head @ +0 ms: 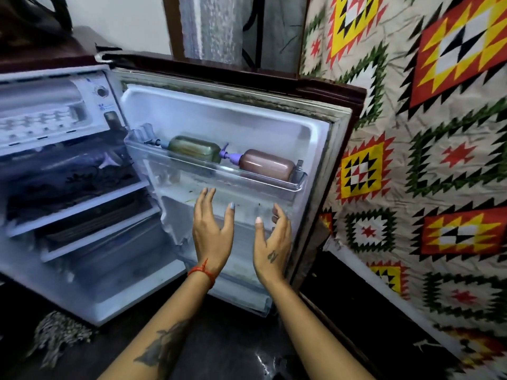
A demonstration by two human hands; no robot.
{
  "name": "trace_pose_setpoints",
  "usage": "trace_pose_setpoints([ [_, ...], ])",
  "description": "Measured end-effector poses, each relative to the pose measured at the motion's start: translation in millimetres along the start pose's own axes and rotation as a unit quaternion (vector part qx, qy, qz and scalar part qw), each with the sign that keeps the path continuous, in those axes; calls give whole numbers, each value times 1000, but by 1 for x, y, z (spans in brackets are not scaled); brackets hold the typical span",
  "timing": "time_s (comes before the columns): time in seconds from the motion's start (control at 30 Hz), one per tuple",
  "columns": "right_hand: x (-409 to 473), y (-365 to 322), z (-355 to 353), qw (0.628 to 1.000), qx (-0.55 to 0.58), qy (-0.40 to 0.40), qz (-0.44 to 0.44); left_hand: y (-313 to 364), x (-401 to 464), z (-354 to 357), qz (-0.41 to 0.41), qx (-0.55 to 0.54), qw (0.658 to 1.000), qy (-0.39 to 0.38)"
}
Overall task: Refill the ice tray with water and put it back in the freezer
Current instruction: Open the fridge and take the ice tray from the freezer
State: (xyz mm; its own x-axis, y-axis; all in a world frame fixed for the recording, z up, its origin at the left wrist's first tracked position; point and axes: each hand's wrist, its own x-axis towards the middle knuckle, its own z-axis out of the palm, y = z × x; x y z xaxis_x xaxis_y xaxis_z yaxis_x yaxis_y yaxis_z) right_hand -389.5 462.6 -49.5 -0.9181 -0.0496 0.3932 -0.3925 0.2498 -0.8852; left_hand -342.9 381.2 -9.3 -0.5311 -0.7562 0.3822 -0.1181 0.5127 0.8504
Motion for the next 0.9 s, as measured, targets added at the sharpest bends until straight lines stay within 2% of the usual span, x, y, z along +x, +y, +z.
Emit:
trace_pose_setpoints([
  [0.17,-26,-26,39,993,16,-114,18,-31,11,-39,-93,6,996,6],
  [0.37,-49,-59,100,975,17,-223,16,-77,37,-101,-160,0,987,29],
  [0.9,-88,-146,301,948,44,-313,30,-188,153,-263,-192,28,979,63],
])
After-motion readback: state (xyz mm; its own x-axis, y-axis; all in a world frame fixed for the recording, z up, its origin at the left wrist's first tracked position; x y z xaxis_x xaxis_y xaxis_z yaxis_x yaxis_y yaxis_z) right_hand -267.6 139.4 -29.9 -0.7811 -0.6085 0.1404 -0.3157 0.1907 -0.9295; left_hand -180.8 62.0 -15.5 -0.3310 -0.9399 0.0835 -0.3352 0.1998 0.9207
